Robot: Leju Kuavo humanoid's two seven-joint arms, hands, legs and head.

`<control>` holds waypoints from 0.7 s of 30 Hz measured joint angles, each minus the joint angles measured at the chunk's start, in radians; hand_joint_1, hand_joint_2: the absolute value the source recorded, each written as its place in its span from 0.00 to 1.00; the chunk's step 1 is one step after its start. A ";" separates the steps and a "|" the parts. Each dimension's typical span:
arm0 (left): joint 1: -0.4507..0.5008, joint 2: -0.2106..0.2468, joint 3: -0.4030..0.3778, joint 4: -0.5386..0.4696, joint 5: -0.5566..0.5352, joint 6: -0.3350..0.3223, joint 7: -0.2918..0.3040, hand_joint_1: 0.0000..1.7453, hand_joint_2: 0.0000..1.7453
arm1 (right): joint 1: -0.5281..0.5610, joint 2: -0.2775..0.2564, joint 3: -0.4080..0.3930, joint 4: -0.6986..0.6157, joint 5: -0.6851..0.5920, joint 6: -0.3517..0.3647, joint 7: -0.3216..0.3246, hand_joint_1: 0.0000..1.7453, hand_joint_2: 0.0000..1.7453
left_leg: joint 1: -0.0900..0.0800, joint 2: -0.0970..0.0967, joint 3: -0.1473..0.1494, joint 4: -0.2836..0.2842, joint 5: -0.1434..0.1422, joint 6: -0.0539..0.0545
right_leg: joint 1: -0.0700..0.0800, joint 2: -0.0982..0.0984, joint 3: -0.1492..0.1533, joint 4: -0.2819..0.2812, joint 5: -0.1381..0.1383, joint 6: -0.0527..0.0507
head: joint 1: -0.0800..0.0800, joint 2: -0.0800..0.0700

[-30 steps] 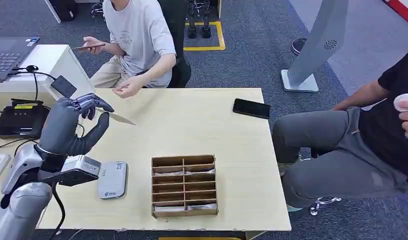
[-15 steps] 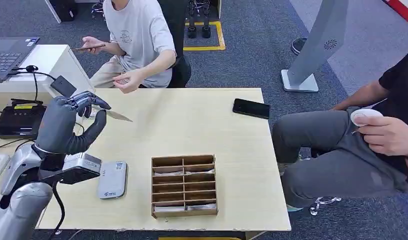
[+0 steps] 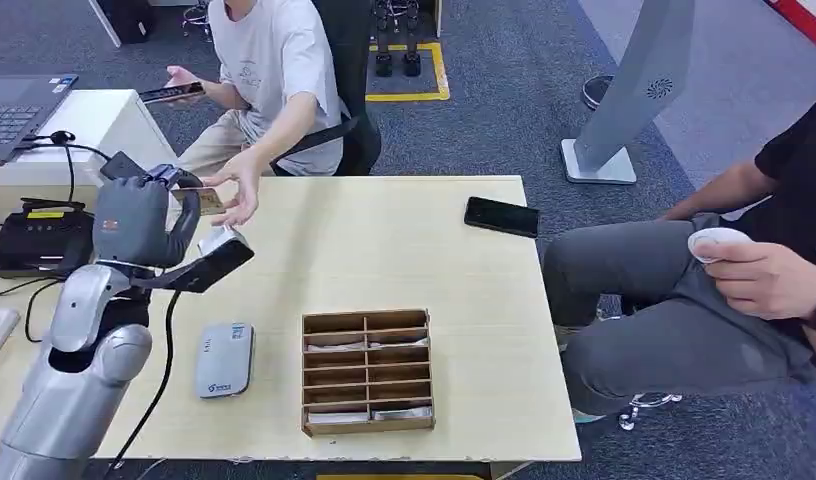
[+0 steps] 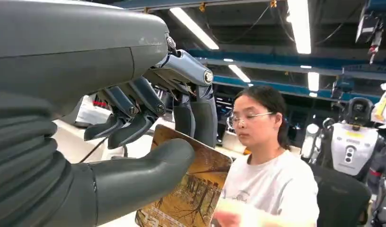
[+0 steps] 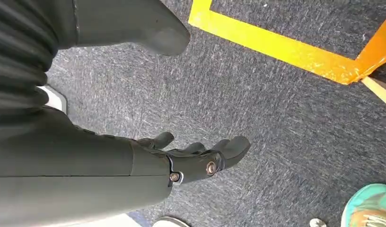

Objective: Pass the card to the sensor for recognition and then transmit it.

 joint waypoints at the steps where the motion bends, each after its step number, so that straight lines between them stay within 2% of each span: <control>1: 0.000 -0.002 0.000 0.005 0.000 0.000 0.000 1.00 1.00 | 0.000 0.000 0.000 0.001 0.000 0.000 0.000 0.00 1.00 | 0.000 0.000 0.000 0.000 0.000 0.000 | 0.000 0.000 0.000 0.000 0.000 0.000 | 0.000 0.000; 21: -0.009 -0.017 0.000 0.042 -0.002 0.002 0.000 1.00 1.00 | 0.000 -0.001 0.000 0.007 0.000 -0.001 0.000 0.00 1.00 | 0.000 0.000 0.000 0.000 0.000 0.000 | 0.000 0.000 0.000 0.000 0.000 0.000 | 0.000 0.000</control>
